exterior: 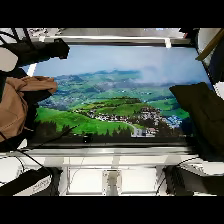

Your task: Fold the clothes and pants, and hang the long-sleeved shirts on hangers.

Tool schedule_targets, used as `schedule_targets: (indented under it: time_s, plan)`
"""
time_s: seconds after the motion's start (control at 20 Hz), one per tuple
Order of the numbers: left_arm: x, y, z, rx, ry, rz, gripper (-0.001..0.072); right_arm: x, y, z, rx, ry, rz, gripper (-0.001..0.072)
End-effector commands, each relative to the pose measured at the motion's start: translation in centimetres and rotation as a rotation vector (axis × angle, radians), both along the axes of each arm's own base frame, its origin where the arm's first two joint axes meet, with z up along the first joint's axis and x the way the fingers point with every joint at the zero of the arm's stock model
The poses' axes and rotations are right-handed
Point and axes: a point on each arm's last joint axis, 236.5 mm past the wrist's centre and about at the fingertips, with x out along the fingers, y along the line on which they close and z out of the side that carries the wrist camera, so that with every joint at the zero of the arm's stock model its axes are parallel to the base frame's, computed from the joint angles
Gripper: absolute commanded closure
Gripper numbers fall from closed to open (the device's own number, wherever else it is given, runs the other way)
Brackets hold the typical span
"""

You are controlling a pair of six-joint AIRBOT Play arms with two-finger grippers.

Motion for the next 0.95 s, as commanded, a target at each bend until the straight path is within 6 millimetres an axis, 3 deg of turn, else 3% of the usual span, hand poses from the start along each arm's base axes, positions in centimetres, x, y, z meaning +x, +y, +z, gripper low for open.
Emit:
schedule_targets:
  time_s: [0.0,0.05,0.1,0.15,0.3,0.35,0.4,0.55,0.7,0.9]
  plan:
    - [-0.2,-0.2,-0.2,-0.004,0.013,-0.005,0.0011,6.6,1.7,10.1,-0.145,-0.289,0.086,0.003]
    - [-0.3,-0.2,-0.4,-0.001,0.021,-0.006,0.001,10.0,5.0,12.7,-0.152,-0.401,0.199,0.0031]
    - [-0.5,-0.1,-0.7,0.002,0.035,-0.007,0.001,12.6,8.6,14.2,-0.159,-0.458,0.326,0.0036]
    - [-0.7,-0.1,-1.0,0.006,0.05,-0.008,0.001,14.7,12.8,14.7,-0.176,-0.471,0.48,0.0121]
    - [-2.2,0.0,-3.2,0.029,0.16,-0.019,0.001,17.5,24.6,12.8,-0.237,-0.395,0.928,0.0631]
    - [-2.8,0.1,-4.0,0.042,0.203,-0.022,0.0009,17.6,27.6,11.5,-0.257,-0.338,1.047,0.0692]
    - [-3.3,0.2,-4.5,0.05,0.231,-0.024,0.001,17.6,29.8,10.3,-0.287,-0.281,1.132,0.0692]
    - [-3.5,0.2,-4.7,0.052,0.242,-0.026,0.001,18.2,33.5,7.9,-0.421,-0.166,1.291,0.0692]
    - [-3.5,0.2,-4.7,0.052,0.242,-0.026,0.0009,18.4,36.3,6.7,-0.43,-0.143,1.384,0.0692]
    - [-3.5,0.2,-4.7,0.052,0.242,-0.026,0.0009,17.7,37.5,5.8,-0.398,-0.109,1.438,0.0692]
